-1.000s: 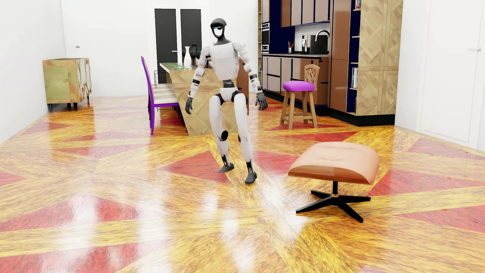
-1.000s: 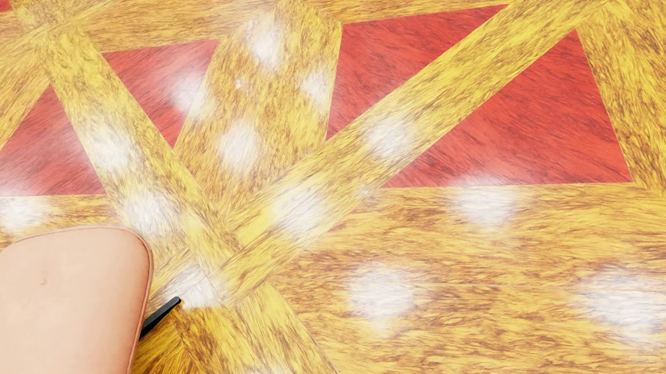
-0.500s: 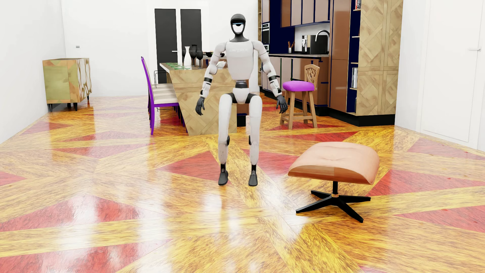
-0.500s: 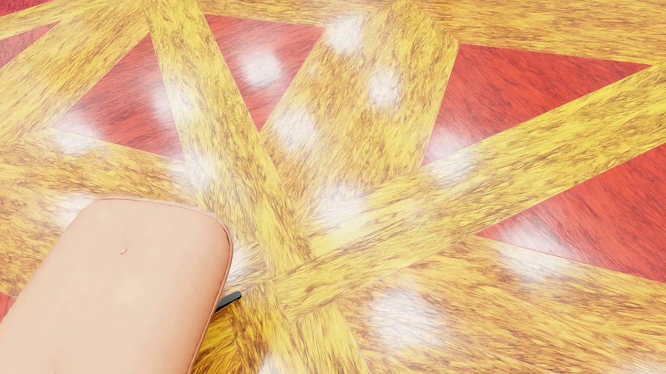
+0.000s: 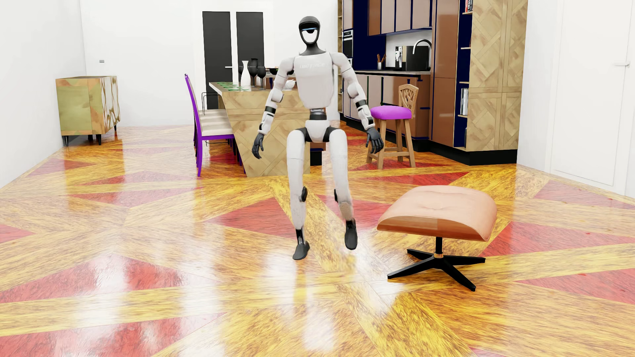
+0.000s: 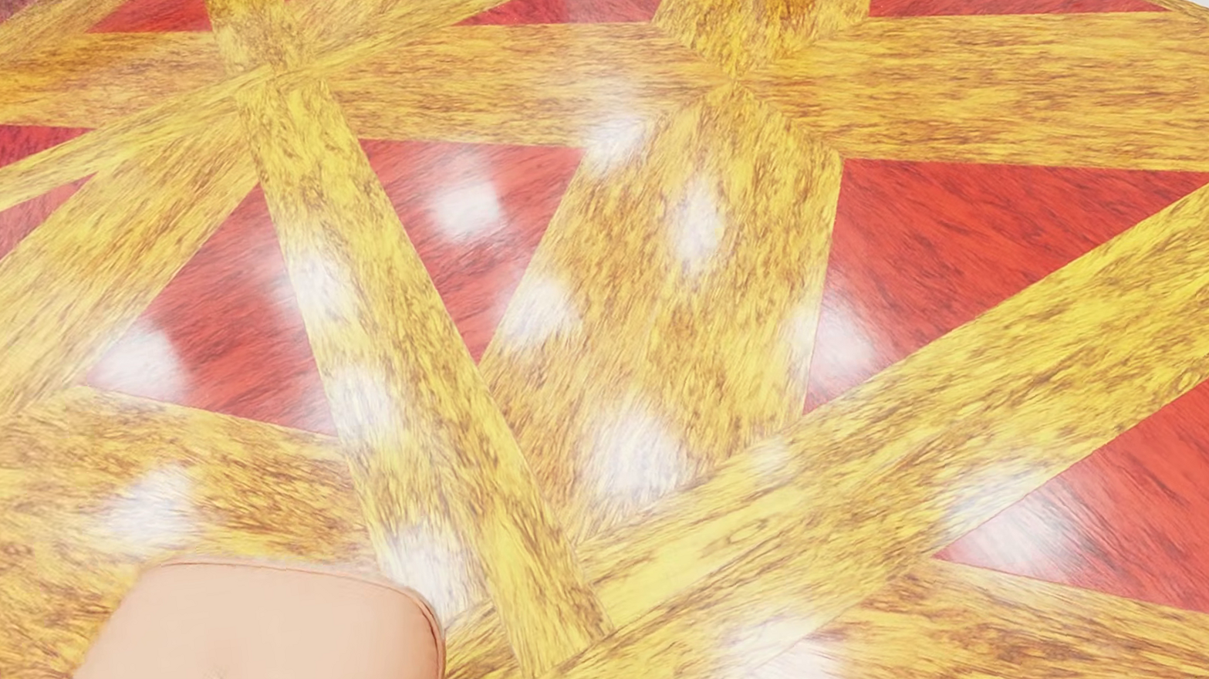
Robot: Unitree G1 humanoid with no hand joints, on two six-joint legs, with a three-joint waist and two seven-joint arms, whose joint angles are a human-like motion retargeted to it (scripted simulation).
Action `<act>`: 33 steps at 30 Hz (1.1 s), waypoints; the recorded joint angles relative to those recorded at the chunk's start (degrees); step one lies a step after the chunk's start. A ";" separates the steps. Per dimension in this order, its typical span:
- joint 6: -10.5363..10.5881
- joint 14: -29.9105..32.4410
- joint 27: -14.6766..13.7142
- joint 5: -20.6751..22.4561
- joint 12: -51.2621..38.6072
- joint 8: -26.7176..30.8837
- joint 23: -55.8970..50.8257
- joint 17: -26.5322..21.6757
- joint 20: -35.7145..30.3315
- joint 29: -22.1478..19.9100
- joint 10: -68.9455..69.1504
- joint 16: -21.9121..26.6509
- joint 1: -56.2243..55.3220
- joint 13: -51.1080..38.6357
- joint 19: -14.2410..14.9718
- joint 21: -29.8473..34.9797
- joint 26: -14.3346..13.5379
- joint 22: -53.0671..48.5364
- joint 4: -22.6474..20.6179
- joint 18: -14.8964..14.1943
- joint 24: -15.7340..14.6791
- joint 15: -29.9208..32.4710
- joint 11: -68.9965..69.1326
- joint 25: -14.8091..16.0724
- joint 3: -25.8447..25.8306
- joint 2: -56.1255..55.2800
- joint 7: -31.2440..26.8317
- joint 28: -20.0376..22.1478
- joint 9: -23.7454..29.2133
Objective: Sit down on dark chair
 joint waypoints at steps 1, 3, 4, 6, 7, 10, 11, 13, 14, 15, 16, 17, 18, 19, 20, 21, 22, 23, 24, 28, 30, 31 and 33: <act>-0.22 -1.63 -0.68 -1.26 -0.02 -0.10 -0.91 -0.14 0.45 -0.33 -2.95 -0.13 -2.44 -0.42 0.76 0.38 0.05 -0.26 0.27 2.34 -0.34 -0.58 -0.13 0.50 0.60 1.03 -1.06 0.06 0.22; -0.50 -1.55 -1.62 -4.22 0.01 0.27 -1.68 -0.11 1.27 -0.95 -13.48 -0.36 -4.67 -1.60 2.28 1.91 0.00 -0.23 1.49 5.87 0.89 -1.50 0.99 0.57 1.65 1.38 -2.73 0.56 0.53; -0.63 -0.03 -1.95 -5.54 0.72 0.84 -2.30 0.10 1.85 -1.90 -20.30 -0.37 -4.06 -1.51 3.62 2.91 -0.06 -0.39 2.60 5.81 -0.01 -1.78 2.05 0.87 1.76 0.93 -3.67 2.20 0.19; -1.39 3.35 -1.10 -8.41 2.24 2.85 -2.87 1.19 3.35 -2.41 -29.81 0.22 -2.38 -1.50 5.83 4.37 1.35 -1.34 4.66 5.19 -1.28 -2.91 6.85 0.31 1.54 -1.85 -7.26 2.89 -0.41; -1.60 6.18 -0.66 -9.49 2.61 3.99 -3.17 1.64 3.04 -3.34 -31.83 0.62 -1.34 -1.50 5.83 4.62 2.44 -1.62 5.47 4.90 -1.34 -2.70 7.95 -0.14 1.35 -3.11 -8.50 3.03 -0.58; -1.34 -2.04 -0.46 -12.29 3.29 7.46 -4.21 1.91 3.69 -3.48 -29.96 0.89 2.24 -1.59 8.58 4.29 1.76 -1.90 5.18 2.72 -2.12 3.20 6.62 -0.44 0.14 -7.20 -5.96 4.43 -0.94; -1.34 -6.43 -0.72 -13.30 3.21 8.42 -4.57 1.66 3.63 -4.31 -30.64 0.94 4.17 -2.11 9.50 4.12 1.03 -2.37 4.14 3.49 -2.95 6.67 5.10 0.02 -0.31 -8.79 -4.91 5.78 -0.52; -1.54 -12.27 -0.88 -14.35 1.67 9.14 -4.39 1.74 3.47 -5.48 -32.27 0.99 5.97 -3.91 10.92 4.40 0.72 -1.78 1.59 6.39 -5.26 15.54 0.95 1.59 -0.96 -12.99 -3.19 7.85 -0.01; -1.71 -12.10 -0.74 -14.07 0.48 9.04 -4.29 1.90 3.18 -6.09 -31.83 1.09 5.37 -4.43 11.94 5.43 0.99 -1.23 0.10 7.44 -5.79 14.76 0.08 1.98 -1.01 -14.57 -2.40 8.28 0.49; -1.52 -12.33 -0.74 -13.00 0.15 8.42 -4.26 1.77 3.63 -5.78 -31.59 0.87 5.16 -4.95 12.87 6.43 1.18 -1.56 -0.82 8.43 -5.63 12.20 0.67 1.41 -1.05 -15.65 -1.38 9.47 1.28; -1.47 -12.18 -0.78 -11.05 -0.03 8.14 -3.56 2.01 4.15 -5.64 -32.62 1.26 5.50 -6.30 12.08 7.49 1.05 -2.36 -1.83 9.77 -5.85 7.84 4.00 1.13 -1.36 -16.88 -0.67 10.31 2.21; -1.81 -10.72 -0.55 -9.19 0.25 8.14 -3.82 1.94 4.70 -5.15 -34.55 1.49 5.71 -6.73 9.33 8.48 1.09 -2.99 -2.86 10.67 -6.41 1.23 8.86 -0.48 -1.89 -17.92 -0.55 10.51 2.51; -1.25 -8.74 -2.15 -7.57 -0.65 6.84 -3.22 1.93 3.56 -6.06 -37.38 0.88 7.14 -7.93 6.69 11.53 -2.96 -1.85 -3.23 7.87 -5.22 -2.91 12.29 -0.05 -2.22 -16.83 0.44 13.23 4.45; -1.15 -7.54 -2.34 -6.34 -0.97 5.14 -3.56 1.62 3.46 -5.45 -39.55 0.52 7.50 -8.43 5.25 11.21 -2.75 -1.45 -3.70 8.02 -4.33 -5.41 15.08 -0.65 -2.43 -15.92 1.34 12.55 4.83; -1.14 -6.65 -2.57 -5.17 -1.50 3.48 -3.90 1.17 3.40 -4.40 -41.53 0.12 7.80 -8.85 3.58 10.93 -2.50 -0.98 -4.09 8.47 -3.49 -7.18 17.02 -1.18 -2.33 -14.57 2.14 11.45 5.14; -1.22 -6.27 -2.56 -4.24 -2.00 2.65 -3.99 0.77 3.92 -3.66 -42.35 -0.38 7.40 -9.26 2.50 11.23 -2.44 -0.57 -4.58 9.17 -2.93 -8.22 18.92 -2.00 -2.24 -13.59 2.47 9.75 5.27; -1.45 -5.90 -2.53 -3.56 -2.34 2.50 -3.84 0.62 4.26 -3.75 -42.83 -0.77 6.63 -9.82 2.00 11.70 -2.31 -0.31 -5.07 9.84 -2.58 -8.60 19.89 -2.07 -2.23 -12.42 2.49 9.02 5.23; -1.51 -5.97 -2.46 -3.10 -2.77 2.25 -3.64 0.40 3.92 -3.57 -42.82 -1.23 5.68 -10.19 2.02 11.72 -2.36 -0.08 -5.38 10.02 -2.81 -8.79 19.62 -1.91 -2.00 -10.94 2.68 9.01 5.11; -1.52 -5.90 -2.31 -2.76 -3.23 1.84 -3.30 0.24 3.74 -3.50 -42.79 -1.64 4.84 -10.65 1.72 11.60 -2.17 -0.03 -5.52 10.10 -2.74 -8.92 17.71 -1.65 -1.76 -9.11 2.78 9.00 5.07; -2.30 -6.33 -2.08 -1.49 -4.42 1.05 -3.36 0.48 3.00 -3.73 -39.95 -1.53 1.13 -12.55 1.45 12.32 -2.83 -1.32 -5.51 10.76 -2.62 -7.77 8.01 -1.96 -0.70 -4.50 2.83 9.72 5.67; -3.49 -6.26 -1.94 -1.50 -4.45 0.82 -3.34 1.17 2.73 -3.89 -39.37 -1.04 1.18 -13.12 0.24 12.41 -3.48 -1.93 -5.43 10.53 -2.47 -7.73 4.69 -2.12 -0.59 -2.98 3.57 10.51 6.42; -3.52 -6.13 -1.71 -1.29 -4.73 1.18 -3.60 1.20 2.88 -3.89 -38.43 -1.00 0.79 -13.30 0.45 12.45 -3.28 -2.00 -5.32 10.66 -2.60 -7.08 4.82 -2.20 -0.52 -3.22 3.71 10.43 6.75; -2.89 -7.03 -1.39 -0.24 -5.10 1.21 -4.64 0.88 3.15 -2.86 -33.01 -0.71 -2.07 -13.53 0.64 12.76 -2.80 -2.91 -3.81 10.63 -2.44 -5.89 5.13 -3.44 -0.39 -3.87 3.09 9.49 7.34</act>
